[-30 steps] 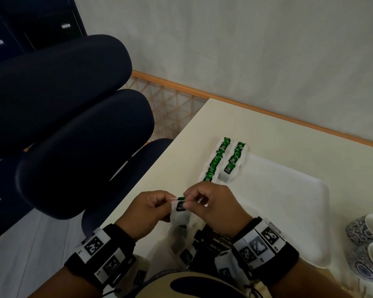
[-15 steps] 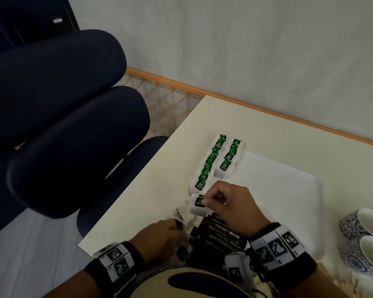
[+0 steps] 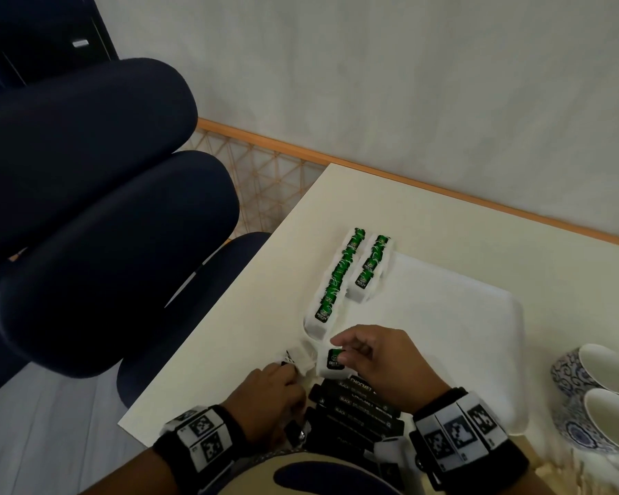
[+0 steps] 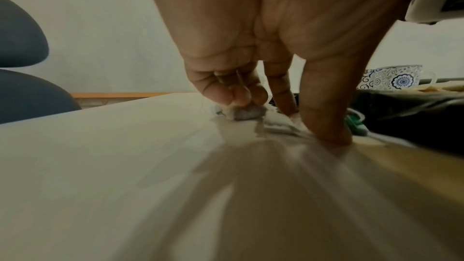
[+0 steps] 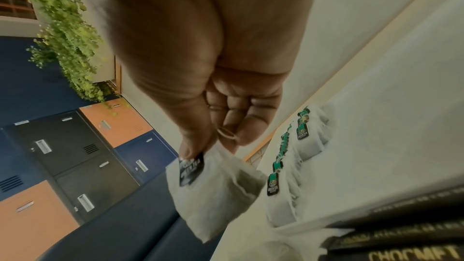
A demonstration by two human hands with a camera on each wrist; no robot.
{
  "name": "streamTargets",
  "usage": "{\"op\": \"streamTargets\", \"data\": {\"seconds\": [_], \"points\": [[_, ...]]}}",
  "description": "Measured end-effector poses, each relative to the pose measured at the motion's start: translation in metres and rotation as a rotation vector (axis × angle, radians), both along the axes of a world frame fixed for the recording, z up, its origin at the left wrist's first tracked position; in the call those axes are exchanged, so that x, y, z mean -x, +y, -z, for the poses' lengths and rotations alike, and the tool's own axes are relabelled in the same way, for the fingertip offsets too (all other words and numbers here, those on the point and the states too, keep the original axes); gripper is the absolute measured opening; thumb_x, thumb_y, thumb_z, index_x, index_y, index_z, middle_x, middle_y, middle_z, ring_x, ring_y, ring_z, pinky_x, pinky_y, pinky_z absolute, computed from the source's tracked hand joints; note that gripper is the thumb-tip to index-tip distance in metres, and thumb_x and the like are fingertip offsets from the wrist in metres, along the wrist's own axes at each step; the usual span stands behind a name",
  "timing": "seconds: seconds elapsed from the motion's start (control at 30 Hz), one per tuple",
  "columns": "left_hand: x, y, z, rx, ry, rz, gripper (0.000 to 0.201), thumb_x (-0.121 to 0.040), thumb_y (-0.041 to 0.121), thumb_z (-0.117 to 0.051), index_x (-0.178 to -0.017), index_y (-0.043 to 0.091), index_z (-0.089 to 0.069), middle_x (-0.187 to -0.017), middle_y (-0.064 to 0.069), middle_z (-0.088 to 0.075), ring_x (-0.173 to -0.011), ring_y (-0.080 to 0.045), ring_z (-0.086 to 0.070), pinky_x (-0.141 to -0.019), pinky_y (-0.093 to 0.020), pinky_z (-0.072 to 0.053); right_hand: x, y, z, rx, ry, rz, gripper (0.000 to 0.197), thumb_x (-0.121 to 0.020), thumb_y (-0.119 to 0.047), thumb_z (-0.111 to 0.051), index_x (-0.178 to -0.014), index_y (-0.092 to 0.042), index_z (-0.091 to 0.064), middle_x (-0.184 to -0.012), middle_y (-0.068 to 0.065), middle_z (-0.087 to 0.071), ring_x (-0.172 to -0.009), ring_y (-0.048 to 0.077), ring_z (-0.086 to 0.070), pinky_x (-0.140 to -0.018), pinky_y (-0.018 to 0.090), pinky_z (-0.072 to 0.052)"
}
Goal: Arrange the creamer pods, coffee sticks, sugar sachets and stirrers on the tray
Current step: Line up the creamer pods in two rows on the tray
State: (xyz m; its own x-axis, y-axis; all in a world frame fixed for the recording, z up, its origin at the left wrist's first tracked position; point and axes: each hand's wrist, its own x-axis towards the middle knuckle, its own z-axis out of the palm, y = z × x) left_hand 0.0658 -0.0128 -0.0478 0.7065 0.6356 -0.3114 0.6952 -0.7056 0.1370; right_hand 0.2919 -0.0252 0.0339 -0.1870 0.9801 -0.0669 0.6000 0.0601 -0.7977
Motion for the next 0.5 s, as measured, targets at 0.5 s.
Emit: {"op": "streamTargets", "data": {"seconds": [0.5], "points": [[0.003,-0.003,-0.009,0.192,-0.076,-0.071,0.014,-0.079,0.032,-0.061,-0.091,0.031,-0.055,-0.105,0.008,-0.057,-0.102,-0.016,-0.048,-0.08,-0.027,-0.032,-0.004,-0.002,-0.006,-0.006,-0.055,-0.008,0.011,-0.091,-0.018,-0.061,-0.087,-0.029,-0.062,-0.072,-0.007,-0.064,-0.072,-0.002,-0.058,-0.064,0.009,-0.04]]}}
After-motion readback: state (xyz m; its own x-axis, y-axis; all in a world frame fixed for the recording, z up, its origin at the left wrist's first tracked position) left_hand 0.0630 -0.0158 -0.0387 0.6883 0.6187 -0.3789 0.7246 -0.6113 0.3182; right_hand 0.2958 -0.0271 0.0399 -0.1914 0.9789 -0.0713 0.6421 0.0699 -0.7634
